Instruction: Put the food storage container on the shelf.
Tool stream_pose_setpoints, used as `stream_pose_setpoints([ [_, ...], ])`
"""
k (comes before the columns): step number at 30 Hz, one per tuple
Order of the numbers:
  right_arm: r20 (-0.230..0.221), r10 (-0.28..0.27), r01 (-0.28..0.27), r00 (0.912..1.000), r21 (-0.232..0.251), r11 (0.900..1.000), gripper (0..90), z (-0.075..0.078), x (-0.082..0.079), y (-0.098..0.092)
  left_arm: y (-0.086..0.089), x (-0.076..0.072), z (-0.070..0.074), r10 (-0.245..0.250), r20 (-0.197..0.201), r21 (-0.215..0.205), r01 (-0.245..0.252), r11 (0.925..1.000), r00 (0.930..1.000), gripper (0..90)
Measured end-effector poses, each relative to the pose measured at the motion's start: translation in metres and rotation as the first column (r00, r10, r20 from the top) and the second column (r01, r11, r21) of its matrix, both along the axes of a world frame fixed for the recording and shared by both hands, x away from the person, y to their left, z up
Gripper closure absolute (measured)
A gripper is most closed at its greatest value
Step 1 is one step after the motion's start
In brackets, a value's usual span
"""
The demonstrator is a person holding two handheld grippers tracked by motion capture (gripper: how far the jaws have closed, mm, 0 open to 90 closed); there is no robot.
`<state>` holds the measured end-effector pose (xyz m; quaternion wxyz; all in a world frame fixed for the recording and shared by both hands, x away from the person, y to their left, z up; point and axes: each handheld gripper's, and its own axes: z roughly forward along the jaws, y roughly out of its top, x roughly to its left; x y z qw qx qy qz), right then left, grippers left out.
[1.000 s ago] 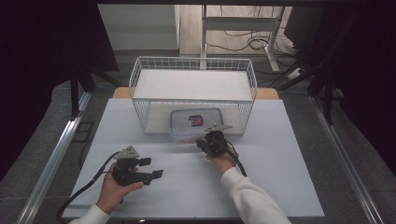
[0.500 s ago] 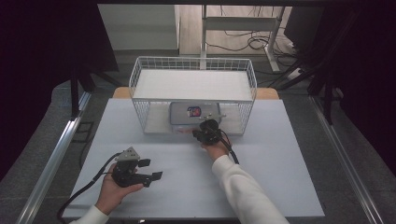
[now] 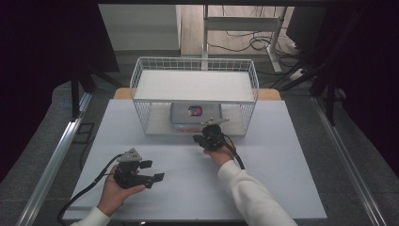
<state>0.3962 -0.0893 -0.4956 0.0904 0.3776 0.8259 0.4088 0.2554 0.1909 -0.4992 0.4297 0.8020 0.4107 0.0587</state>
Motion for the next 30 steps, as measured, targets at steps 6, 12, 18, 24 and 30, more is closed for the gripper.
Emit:
stream_pose_setpoints([
  [6, 0.026, 0.011, -0.011, 0.9996, 0.004, 1.0, 88.7, 0.023, -0.033, -0.044, -0.001, -0.008, 0.0, -0.015, 0.018, 0.042, 0.015, 0.999, 0.9997, 24.2],
  [12, 0.017, 0.019, -0.019, 0.9997, 0.014, 1.0, 88.1, 0.026, -0.07, -0.101, 0.002, -0.013, 0.002, -0.004, 0.033, 0.067, 0.002, 0.9977, 0.9994, 23.7],
  [18, 0.023, 0.004, -0.004, 0.9997, 0.02, 1.0, 83.9, 0.021, -0.1, -0.143, -0.001, -0.01, 0.0, 0.0, 0.014, 0.065, -0.001, 0.9979, 0.9999, 23.7],
  [24, 0.052, -0.024, 0.023, 0.9984, 0.023, 0.999, 41.4, 0.025, -0.111, -0.151, 0.0, -0.007, -0.001, 0.006, 0.009, 0.066, -0.007, 0.9978, 0.9999, 23.1],
  [30, 0.048, -0.037, 0.033, 0.9982, 0.071, 0.997, 27.9, 0.029, -0.108, -0.15, -0.001, -0.004, -0.002, 0.018, -0.006, 0.051, -0.018, 0.9986, 0.9998, 22.9],
])
